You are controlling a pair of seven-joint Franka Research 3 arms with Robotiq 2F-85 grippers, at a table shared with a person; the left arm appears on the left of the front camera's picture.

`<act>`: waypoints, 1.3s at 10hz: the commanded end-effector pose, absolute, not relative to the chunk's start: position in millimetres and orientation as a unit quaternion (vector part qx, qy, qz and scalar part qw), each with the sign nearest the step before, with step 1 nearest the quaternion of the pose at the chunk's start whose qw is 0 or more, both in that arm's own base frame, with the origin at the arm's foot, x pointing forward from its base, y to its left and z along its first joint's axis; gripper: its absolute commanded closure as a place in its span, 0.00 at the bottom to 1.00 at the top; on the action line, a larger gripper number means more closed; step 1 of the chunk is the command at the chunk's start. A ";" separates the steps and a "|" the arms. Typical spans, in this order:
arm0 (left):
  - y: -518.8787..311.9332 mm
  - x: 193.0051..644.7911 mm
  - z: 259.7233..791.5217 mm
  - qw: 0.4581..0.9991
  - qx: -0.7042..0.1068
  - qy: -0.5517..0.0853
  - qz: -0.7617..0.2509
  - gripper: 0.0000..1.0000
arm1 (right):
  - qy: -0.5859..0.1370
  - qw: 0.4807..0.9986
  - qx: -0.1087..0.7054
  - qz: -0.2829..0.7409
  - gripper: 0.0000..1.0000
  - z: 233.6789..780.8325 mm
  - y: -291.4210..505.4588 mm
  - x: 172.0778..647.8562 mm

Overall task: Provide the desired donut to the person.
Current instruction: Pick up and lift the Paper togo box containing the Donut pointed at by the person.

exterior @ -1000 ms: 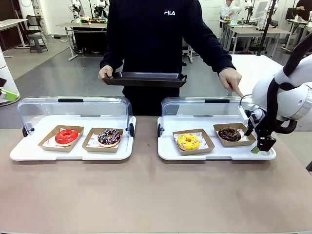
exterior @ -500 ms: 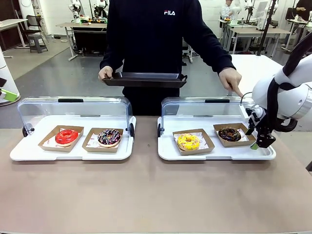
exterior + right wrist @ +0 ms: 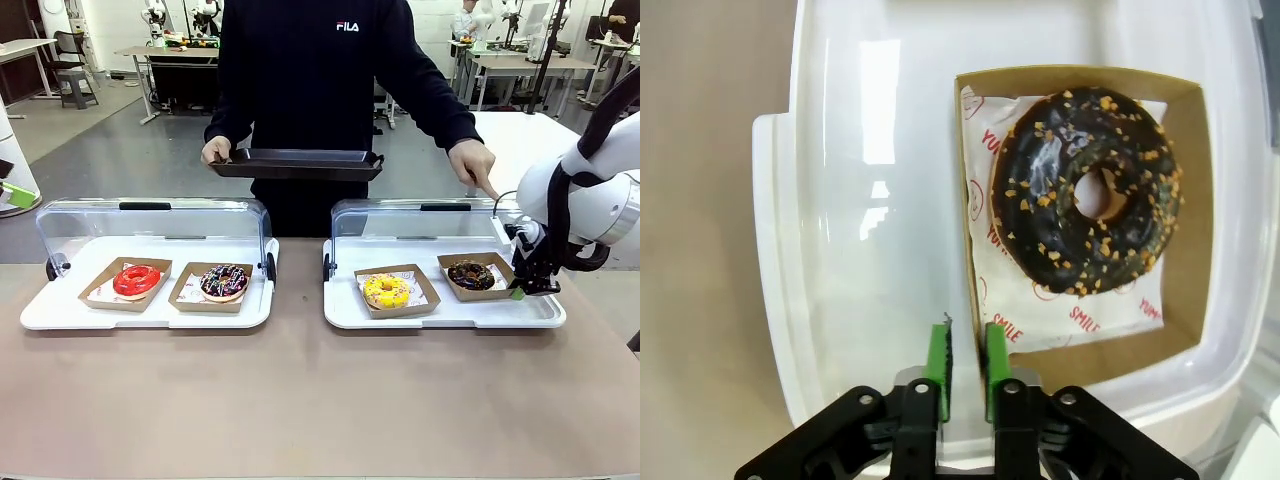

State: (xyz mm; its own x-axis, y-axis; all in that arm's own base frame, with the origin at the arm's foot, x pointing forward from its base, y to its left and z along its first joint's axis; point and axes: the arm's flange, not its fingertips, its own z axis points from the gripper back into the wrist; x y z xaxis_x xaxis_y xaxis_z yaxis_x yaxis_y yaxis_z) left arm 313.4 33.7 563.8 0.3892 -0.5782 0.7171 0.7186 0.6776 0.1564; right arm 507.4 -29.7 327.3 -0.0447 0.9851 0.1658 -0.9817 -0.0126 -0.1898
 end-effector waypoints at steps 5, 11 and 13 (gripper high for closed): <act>33.7 313.3 564.0 0.830 -0.091 -0.390 -0.387 0.00 | -0.105 0.700 -0.002 0.707 1.00 329.6 -32.4 512.8; 33.7 313.3 564.0 0.830 -0.091 -0.390 -0.387 0.00 | -0.119 0.678 0.043 0.724 1.00 416.0 -9.3 409.1; 33.7 313.3 564.0 0.830 -0.091 -0.390 -0.387 0.00 | -0.115 0.677 0.052 0.725 1.00 459.7 3.8 361.7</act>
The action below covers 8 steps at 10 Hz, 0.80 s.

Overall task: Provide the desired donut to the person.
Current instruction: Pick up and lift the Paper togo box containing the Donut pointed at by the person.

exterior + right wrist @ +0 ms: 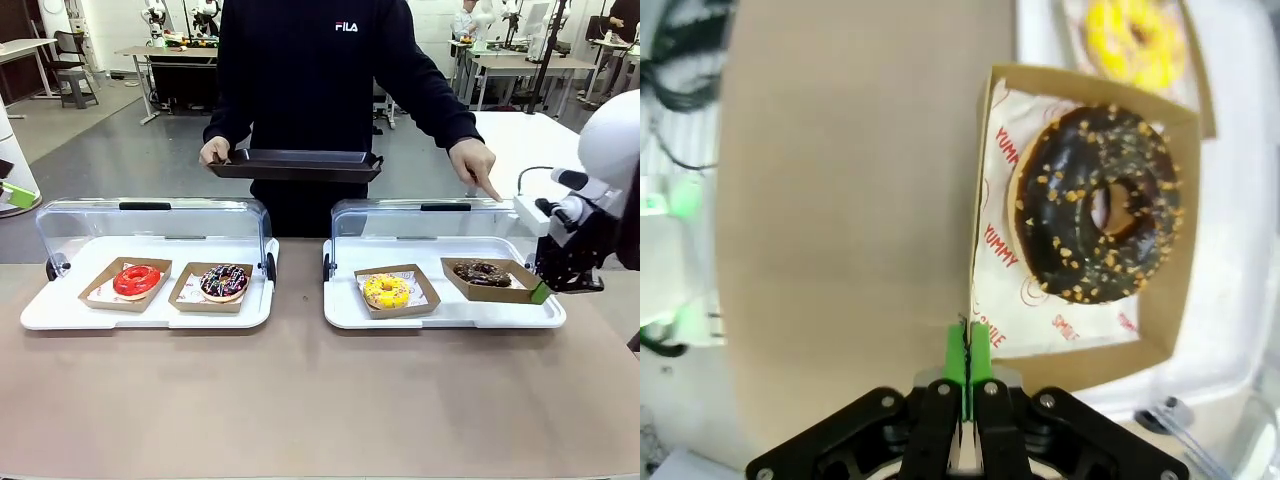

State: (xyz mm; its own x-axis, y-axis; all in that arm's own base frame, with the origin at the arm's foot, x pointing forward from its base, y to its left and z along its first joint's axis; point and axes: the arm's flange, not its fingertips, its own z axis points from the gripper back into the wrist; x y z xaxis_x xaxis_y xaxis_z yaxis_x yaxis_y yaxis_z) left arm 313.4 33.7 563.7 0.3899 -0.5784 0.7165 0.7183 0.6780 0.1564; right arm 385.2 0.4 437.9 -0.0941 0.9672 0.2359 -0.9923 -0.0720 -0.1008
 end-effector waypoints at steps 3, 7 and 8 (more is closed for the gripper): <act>33.7 313.3 564.0 0.830 -0.091 -0.390 -0.387 0.00 | -0.139 0.652 0.009 0.746 1.00 534.6 28.3 322.3; 33.7 313.3 564.0 0.830 -0.091 -0.390 -0.387 0.00 | -0.171 0.646 0.004 0.744 1.00 579.1 37.3 347.7; 33.7 313.3 564.0 0.830 -0.091 -0.390 -0.387 0.00 | -0.179 0.653 -0.002 0.736 1.00 577.4 37.1 354.3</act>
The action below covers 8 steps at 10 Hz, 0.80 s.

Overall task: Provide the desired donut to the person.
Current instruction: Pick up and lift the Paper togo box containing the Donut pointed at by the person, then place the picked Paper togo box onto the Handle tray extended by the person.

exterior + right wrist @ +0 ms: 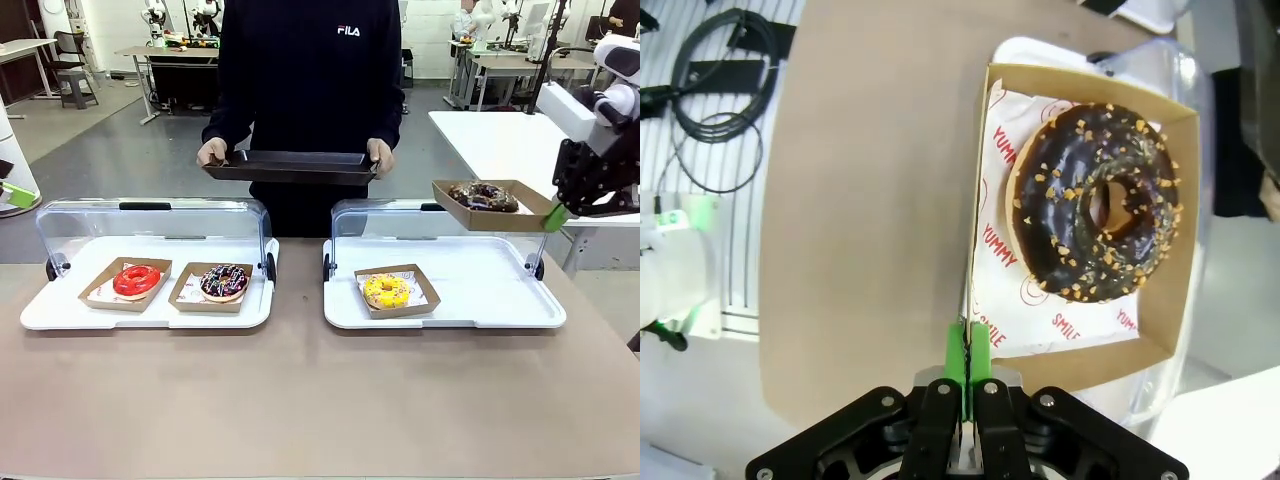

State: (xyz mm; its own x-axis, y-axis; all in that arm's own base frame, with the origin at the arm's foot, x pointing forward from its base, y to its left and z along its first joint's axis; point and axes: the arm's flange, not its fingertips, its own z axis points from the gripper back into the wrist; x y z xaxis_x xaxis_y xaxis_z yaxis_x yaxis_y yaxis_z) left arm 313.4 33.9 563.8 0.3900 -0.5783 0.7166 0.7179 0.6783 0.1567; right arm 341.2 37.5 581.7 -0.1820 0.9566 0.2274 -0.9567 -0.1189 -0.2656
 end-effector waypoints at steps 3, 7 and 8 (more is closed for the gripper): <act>33.7 313.3 564.0 0.830 -0.091 -0.390 -0.387 0.00 | -0.178 0.640 0.000 0.748 1.00 581.7 37.5 341.2; 33.7 313.3 564.0 0.830 -0.091 -0.390 -0.387 0.00 | -0.178 0.640 0.000 0.748 1.00 581.7 37.5 341.2; 33.7 313.3 564.0 0.830 -0.091 -0.390 -0.387 0.00 | -0.178 0.640 0.000 0.748 1.00 581.7 37.5 341.2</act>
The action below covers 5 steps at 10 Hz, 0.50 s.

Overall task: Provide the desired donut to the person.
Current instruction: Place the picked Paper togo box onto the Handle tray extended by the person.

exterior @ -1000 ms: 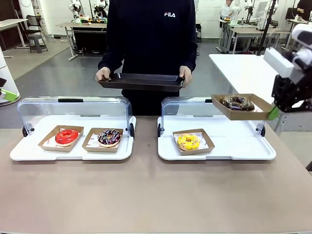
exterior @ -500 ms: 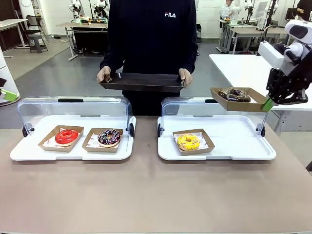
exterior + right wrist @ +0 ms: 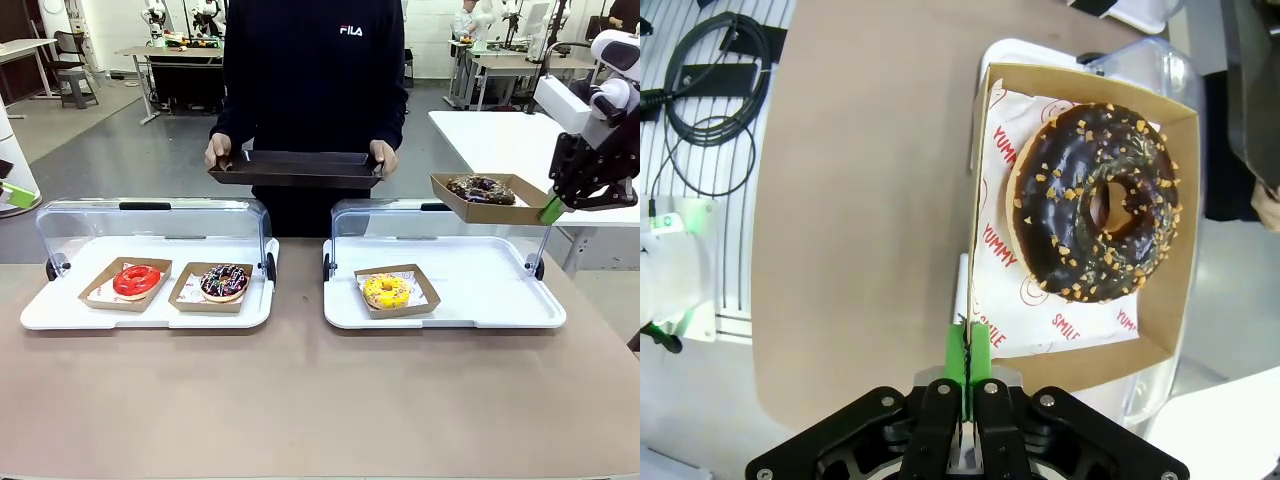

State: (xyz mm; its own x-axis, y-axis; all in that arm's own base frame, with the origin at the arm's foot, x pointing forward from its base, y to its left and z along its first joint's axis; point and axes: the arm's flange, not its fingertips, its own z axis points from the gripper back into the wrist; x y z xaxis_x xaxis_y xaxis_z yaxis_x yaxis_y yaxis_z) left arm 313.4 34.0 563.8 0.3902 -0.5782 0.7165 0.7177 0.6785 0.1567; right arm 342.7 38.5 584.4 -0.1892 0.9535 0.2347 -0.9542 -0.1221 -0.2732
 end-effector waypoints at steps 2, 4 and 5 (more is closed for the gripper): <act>33.7 313.3 564.0 0.830 -0.091 -0.390 -0.387 0.00 | -0.178 0.640 0.000 0.748 1.00 581.7 37.5 341.2; 33.7 313.3 564.0 0.830 -0.091 -0.390 -0.387 0.00 | -0.178 0.640 0.000 0.748 1.00 581.7 37.5 341.2; 33.7 313.3 564.0 0.830 -0.091 -0.390 -0.387 0.00 | -0.178 0.640 0.000 0.748 1.00 581.7 37.5 341.2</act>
State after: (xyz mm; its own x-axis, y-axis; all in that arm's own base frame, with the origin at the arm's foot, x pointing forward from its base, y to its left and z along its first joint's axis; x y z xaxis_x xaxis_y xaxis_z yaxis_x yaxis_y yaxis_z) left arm 313.4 34.0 563.8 0.3902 -0.5782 0.7165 0.7177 0.6785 0.1567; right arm 342.6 38.1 583.1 -0.1882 0.9534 0.2356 -0.9549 -0.1216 -0.2708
